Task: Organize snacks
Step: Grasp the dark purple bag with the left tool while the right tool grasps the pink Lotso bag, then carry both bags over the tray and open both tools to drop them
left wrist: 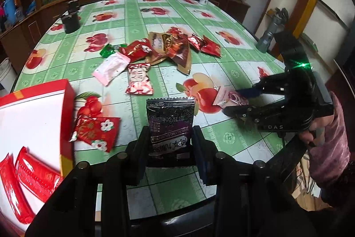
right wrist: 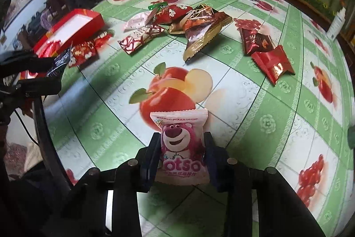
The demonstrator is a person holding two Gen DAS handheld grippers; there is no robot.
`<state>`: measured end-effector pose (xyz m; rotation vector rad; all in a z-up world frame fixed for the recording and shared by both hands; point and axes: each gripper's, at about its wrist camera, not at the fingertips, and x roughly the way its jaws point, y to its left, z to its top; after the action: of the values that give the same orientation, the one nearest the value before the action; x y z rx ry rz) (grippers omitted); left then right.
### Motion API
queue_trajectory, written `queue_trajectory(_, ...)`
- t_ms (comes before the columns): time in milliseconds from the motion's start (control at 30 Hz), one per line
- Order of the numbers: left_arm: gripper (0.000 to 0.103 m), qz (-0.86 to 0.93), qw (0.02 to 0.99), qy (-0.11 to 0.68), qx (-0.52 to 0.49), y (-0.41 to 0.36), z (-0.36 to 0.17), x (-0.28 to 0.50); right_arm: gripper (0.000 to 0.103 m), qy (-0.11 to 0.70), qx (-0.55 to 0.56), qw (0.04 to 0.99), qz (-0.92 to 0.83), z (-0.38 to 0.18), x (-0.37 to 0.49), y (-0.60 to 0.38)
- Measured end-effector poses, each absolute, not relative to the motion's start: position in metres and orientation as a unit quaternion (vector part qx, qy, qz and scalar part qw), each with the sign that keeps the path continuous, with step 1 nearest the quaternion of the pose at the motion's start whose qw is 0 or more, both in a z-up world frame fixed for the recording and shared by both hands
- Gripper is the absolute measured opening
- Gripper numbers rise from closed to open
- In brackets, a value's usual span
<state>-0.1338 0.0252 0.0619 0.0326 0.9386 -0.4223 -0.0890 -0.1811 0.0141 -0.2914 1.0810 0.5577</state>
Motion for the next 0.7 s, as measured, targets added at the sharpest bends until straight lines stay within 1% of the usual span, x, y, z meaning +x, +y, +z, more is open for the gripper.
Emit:
queue_trajectory(167,0.035,-0.192,0.879,0.436,0.008,0.036,0.067,-0.139,0.037,0.502,-0.112,0.814,0.269,0.019,-0.093,-0.172)
queue_trajectory(367,0.035,-0.167,0.895,0.414,-0.001,0.059,0.079,-0.148,0.037,0.459,-0.061,0.835,0.297,0.045,-0.100,-0.154)
queue_trajectory(500,0.035,-0.144,0.906,0.398,-0.007,0.077,0.088,-0.154,0.037,0.438,-0.046,0.840,0.316,0.060,-0.102,-0.134)
queue_trajectory(700,0.035,-0.102,0.922,0.374,-0.012,0.105,0.098,-0.165,0.037,0.429,-0.032,0.840,0.330,0.066,-0.102,-0.105)
